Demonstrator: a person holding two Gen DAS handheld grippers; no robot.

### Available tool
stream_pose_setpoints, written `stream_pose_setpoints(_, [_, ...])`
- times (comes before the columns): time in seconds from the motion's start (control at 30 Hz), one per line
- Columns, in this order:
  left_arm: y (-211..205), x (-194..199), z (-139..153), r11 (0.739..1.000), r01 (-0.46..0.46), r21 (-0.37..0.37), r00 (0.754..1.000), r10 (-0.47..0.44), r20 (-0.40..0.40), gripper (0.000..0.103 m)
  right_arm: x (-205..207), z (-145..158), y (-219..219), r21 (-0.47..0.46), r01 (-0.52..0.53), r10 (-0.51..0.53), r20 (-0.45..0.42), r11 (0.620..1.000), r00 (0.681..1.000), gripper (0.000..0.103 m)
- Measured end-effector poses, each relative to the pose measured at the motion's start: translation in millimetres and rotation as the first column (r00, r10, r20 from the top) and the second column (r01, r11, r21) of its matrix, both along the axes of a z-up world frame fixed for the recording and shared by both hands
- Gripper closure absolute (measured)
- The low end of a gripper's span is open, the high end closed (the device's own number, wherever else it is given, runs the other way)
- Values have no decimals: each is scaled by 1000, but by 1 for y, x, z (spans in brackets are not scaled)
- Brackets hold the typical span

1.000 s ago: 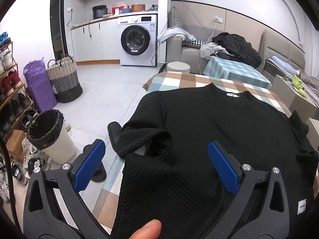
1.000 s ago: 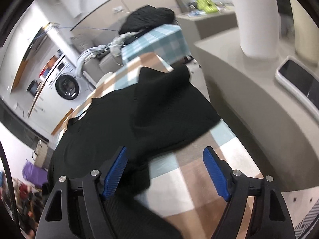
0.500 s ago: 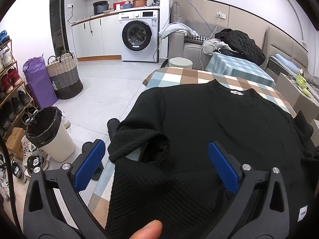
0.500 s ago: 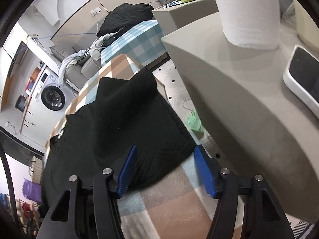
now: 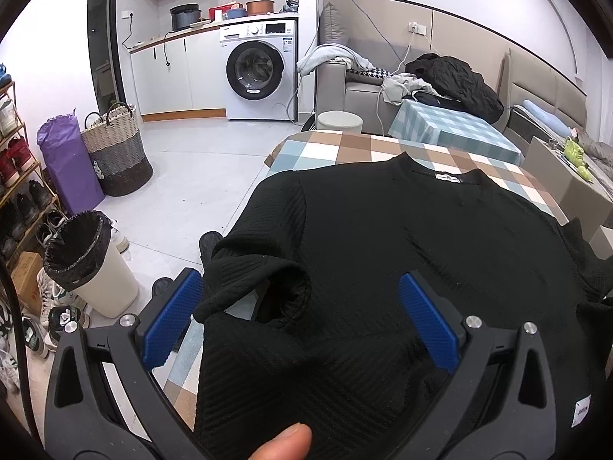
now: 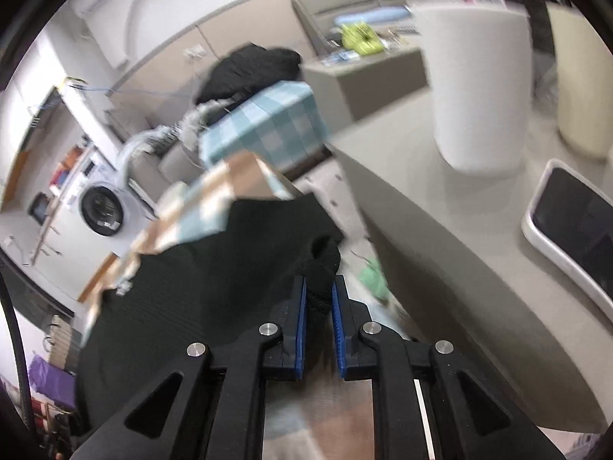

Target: Fold small clothes

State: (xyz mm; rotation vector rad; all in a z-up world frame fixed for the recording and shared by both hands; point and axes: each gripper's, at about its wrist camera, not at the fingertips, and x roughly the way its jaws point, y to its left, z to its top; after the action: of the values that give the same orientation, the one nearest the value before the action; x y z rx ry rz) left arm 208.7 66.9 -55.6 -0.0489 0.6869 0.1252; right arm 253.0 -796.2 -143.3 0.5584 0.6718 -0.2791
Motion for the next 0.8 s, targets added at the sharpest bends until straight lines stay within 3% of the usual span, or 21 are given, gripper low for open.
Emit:
stream_pose_setpoints(0.1, [5,-2,1,1000,-6,-9,1000,7,4,1,14,24,28,4,-91,90,73,996,993,91])
stream_pose_setpoints(0.2, [12,-7,3,1000,-12,-15,1000,12,7,1,37,43,76,9,-262,258,122,965,958,91])
stream_pose_setpoints(0.33, [19,-8,4,999,-34,-16,999,34,8,1,67,41,154,49,-512,505,114,858,856,91])
stream_pose_setpoints(0.4, [23,-9,4,999,-48,-19,999,48,5,1,76,30,188,64,-596,594,46,800,803,89])
stream_pose_setpoints(0.47, [30,-9,1,998,-63,-23,998,63,-1,1,80,18,204,81,-626,629,-17,776,777,87])
stream_pose_setpoints(0.6, [49,-12,-7,993,-103,-51,994,102,-24,1,71,-3,199,73,-589,593,-86,805,800,75])
stream_pose_setpoints(0.67, [60,-14,-11,989,-127,-76,992,124,-36,1,72,-19,192,91,-564,571,-149,821,807,75])
stream_pose_setpoints(0.73, [71,-15,-15,983,-154,-100,988,150,-45,1,72,-40,192,110,-551,560,-244,827,792,75])
stream_pose_setpoints(0.8, [85,-18,-20,973,-188,-133,981,181,-63,1,68,-47,185,116,-538,548,-254,835,797,75])
